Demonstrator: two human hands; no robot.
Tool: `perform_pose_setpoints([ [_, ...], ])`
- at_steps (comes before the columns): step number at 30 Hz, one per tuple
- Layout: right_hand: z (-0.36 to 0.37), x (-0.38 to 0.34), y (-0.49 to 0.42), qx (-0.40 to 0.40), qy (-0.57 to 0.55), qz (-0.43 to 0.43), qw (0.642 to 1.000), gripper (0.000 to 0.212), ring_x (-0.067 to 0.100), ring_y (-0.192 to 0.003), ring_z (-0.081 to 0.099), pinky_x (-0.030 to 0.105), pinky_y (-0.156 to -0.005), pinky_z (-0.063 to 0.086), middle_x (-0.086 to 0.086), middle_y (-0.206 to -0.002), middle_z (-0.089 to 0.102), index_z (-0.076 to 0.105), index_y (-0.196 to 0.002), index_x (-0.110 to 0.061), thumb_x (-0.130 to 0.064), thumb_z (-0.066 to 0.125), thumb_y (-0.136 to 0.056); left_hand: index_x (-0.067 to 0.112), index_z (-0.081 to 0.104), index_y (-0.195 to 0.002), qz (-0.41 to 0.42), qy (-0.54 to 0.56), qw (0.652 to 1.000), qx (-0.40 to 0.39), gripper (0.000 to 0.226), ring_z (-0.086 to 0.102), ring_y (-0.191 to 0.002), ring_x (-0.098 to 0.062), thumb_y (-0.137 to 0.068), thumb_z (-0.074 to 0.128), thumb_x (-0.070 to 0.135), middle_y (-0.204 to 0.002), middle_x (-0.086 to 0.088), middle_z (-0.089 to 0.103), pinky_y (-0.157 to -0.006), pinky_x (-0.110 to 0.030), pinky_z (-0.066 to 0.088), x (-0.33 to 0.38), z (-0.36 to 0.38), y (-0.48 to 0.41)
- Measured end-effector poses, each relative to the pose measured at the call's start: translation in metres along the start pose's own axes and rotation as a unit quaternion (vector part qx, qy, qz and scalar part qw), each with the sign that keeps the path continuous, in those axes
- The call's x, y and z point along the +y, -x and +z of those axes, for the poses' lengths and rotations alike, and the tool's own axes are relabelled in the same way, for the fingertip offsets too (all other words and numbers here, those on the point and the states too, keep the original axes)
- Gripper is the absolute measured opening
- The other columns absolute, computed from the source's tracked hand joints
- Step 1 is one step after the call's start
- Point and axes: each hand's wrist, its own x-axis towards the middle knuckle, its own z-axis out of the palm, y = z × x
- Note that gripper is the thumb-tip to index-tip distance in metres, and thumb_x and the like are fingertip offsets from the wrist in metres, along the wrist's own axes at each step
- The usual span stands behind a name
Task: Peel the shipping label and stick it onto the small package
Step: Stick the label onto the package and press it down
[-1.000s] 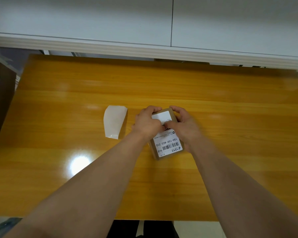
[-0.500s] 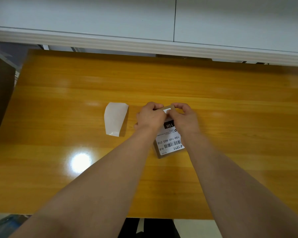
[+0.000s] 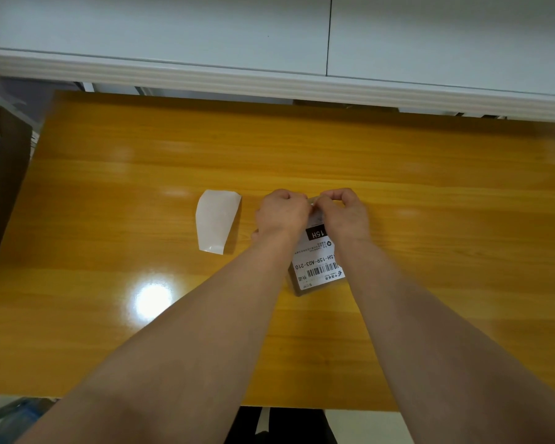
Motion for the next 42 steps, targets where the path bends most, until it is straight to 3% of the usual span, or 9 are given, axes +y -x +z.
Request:
perform_pose_setpoints([
  [5, -0.008, -0.004, 0.005, -0.028, 0.018, 0.0, 0.999, 0.003, 0.038, -0.085, 0.074, 0.052, -0.071, 0.061, 0.013, -0.094, 0.076, 0.062, -0.09, -0.031, -0.032, 0.065, -0.09, 0.046, 0.069, -0.074, 0.002, 0.02, 1.0, -0.002, 0.017, 0.074, -0.085, -0.03, -0.067, 0.072, 0.031, -0.084, 0.002, 0.077, -0.09, -0.055, 0.055, 0.008, -0.005, 0.012],
  [9, -0.024, -0.008, 0.01, -0.063, 0.097, -0.006, 0.993, 0.033, 0.028, -0.086, 0.074, 0.05, -0.081, 0.061, 0.004, -0.105, 0.075, 0.059, -0.122, -0.033, -0.049, 0.059, -0.092, 0.024, 0.07, -0.097, -0.028, 0.073, 0.997, -0.001, 0.019, 0.073, -0.09, -0.031, -0.083, 0.075, 0.014, -0.097, -0.005, 0.075, -0.085, -0.047, 0.061, 0.011, -0.014, 0.018],
  [13, -0.037, -0.013, 0.019, -0.077, 0.177, -0.034, 0.981, 0.05, 0.025, -0.1, 0.068, 0.044, -0.088, 0.057, 0.004, -0.132, 0.061, 0.047, -0.141, -0.028, -0.045, 0.057, -0.096, 0.016, 0.065, -0.097, -0.049, 0.066, 0.996, 0.041, 0.015, 0.07, -0.096, -0.035, -0.086, 0.075, 0.013, -0.104, -0.012, 0.073, -0.088, -0.044, 0.059, 0.009, -0.026, 0.021],
  [17, -0.046, -0.015, 0.026, -0.138, 0.203, -0.009, 0.969, 0.059, 0.024, -0.11, 0.061, 0.039, -0.09, 0.051, 0.005, -0.147, 0.049, 0.042, -0.147, -0.028, -0.029, 0.065, -0.093, 0.029, 0.045, -0.142, 0.039, -0.054, 0.998, -0.002, 0.069, 0.055, -0.124, -0.033, -0.08, 0.069, 0.011, -0.139, -0.007, 0.055, -0.101, -0.048, 0.051, 0.0, -0.036, 0.02],
  [20, -0.045, -0.009, 0.032, -0.176, 0.23, -0.009, 0.957, 0.077, 0.022, -0.101, 0.065, 0.043, -0.09, 0.056, -0.002, -0.126, 0.061, 0.042, -0.142, -0.034, -0.033, 0.079, -0.074, 0.046, 0.027, -0.151, 0.139, -0.183, 0.969, -0.091, 0.099, 0.034, -0.14, -0.03, -0.074, 0.075, 0.006, -0.154, -0.003, 0.031, -0.107, -0.052, 0.046, -0.001, -0.043, 0.024],
  [25, -0.033, 0.025, 0.012, -0.132, 0.259, -0.042, 0.956, 0.085, 0.029, -0.116, 0.058, 0.052, -0.092, 0.053, -0.005, -0.115, 0.066, 0.042, -0.116, -0.06, -0.054, 0.077, -0.038, 0.048, 0.036, -0.144, 0.14, -0.195, 0.955, -0.174, 0.104, 0.052, -0.124, -0.033, -0.056, 0.077, 0.011, -0.136, -0.004, 0.047, -0.096, -0.053, 0.055, -0.002, -0.045, 0.022],
  [33, -0.027, 0.021, 0.018, -0.104, 0.172, -0.047, 0.979, 0.058, 0.027, -0.115, 0.058, 0.048, -0.088, 0.056, -0.011, -0.105, 0.068, 0.052, -0.091, -0.064, -0.049, 0.079, -0.041, 0.047, 0.052, -0.118, 0.116, -0.077, 0.975, -0.174, 0.072, 0.06, -0.115, -0.03, -0.067, 0.074, 0.001, -0.134, -0.004, 0.051, -0.08, -0.039, 0.057, -0.006, -0.043, 0.017],
  [38, -0.029, 0.012, 0.021, -0.094, 0.143, -0.042, 0.984, 0.05, 0.023, -0.098, 0.068, 0.037, -0.071, 0.06, -0.001, -0.11, 0.068, 0.059, -0.11, -0.04, -0.018, 0.083, -0.072, 0.04, 0.056, -0.117, 0.11, -0.041, 0.98, -0.159, 0.053, 0.066, -0.1, -0.027, -0.082, 0.071, 0.003, -0.126, -0.005, 0.056, -0.068, -0.031, 0.051, -0.006, -0.04, 0.013],
  [42, -0.028, 0.01, 0.016, -0.092, 0.12, -0.024, 0.988, 0.043, 0.025, -0.094, 0.071, 0.042, -0.081, 0.06, -0.004, -0.103, 0.068, 0.061, -0.106, -0.03, -0.009, 0.082, -0.075, 0.045, 0.058, -0.106, 0.101, -0.038, 0.985, -0.131, 0.038, 0.068, -0.097, -0.03, -0.087, 0.068, 0.013, -0.119, -0.004, 0.062, -0.075, -0.04, 0.059, -0.003, -0.035, 0.015],
])
